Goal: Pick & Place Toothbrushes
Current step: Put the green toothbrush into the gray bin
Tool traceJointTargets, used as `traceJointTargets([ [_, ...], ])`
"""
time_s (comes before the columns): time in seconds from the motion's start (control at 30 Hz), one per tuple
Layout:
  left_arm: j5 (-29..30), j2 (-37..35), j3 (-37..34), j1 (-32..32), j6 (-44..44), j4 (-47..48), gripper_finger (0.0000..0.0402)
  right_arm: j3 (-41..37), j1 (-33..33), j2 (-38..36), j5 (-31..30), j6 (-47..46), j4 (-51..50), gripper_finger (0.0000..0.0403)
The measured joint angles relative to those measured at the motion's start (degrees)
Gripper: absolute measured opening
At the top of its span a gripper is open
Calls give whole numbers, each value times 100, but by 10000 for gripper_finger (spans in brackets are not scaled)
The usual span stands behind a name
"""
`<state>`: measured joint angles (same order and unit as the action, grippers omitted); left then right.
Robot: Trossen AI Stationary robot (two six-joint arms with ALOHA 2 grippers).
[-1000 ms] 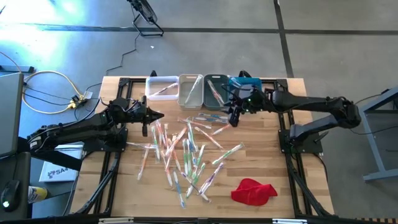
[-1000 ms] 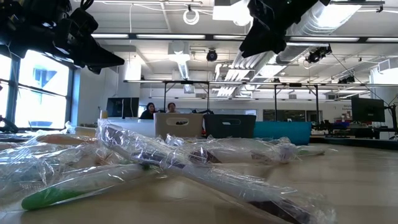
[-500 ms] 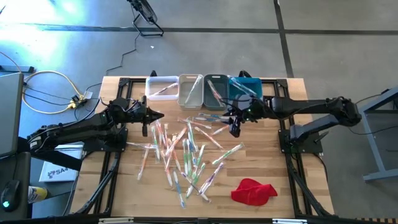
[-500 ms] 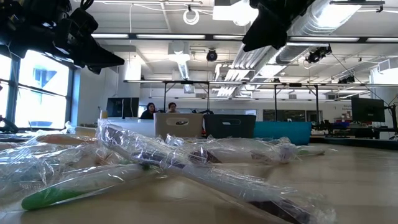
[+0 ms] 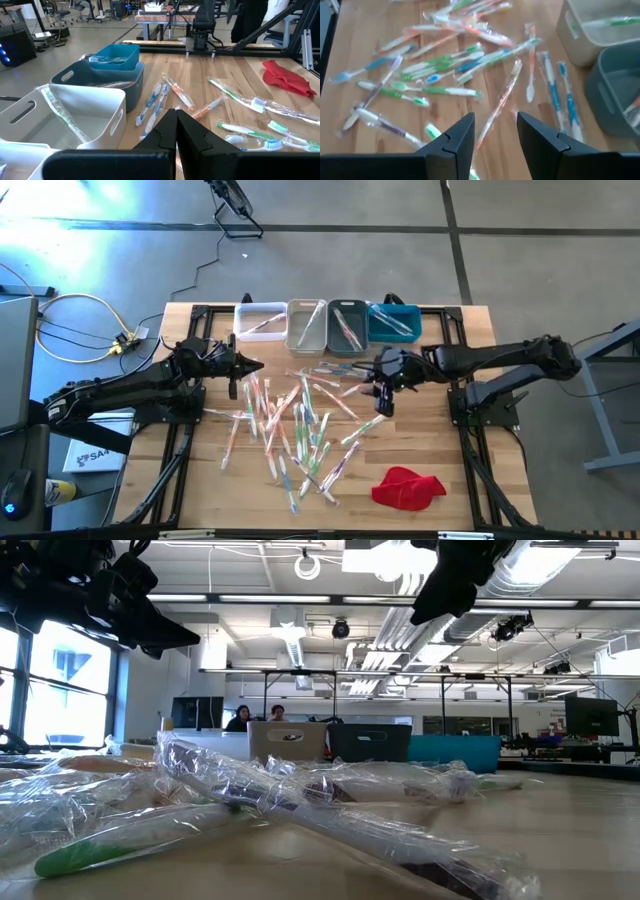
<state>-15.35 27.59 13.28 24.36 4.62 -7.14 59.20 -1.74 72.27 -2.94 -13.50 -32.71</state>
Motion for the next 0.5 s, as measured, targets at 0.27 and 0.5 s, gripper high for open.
traceJointTargets([
  [0.27, 1, 0, 0, -1, 0, 1, 0, 0, -283, 445, -255, -161, -236, 120],
  [0.5, 0, 2, -2, 0, 0, 17, 0, 0, -523, 1064, -310, -179, -540, 114],
])
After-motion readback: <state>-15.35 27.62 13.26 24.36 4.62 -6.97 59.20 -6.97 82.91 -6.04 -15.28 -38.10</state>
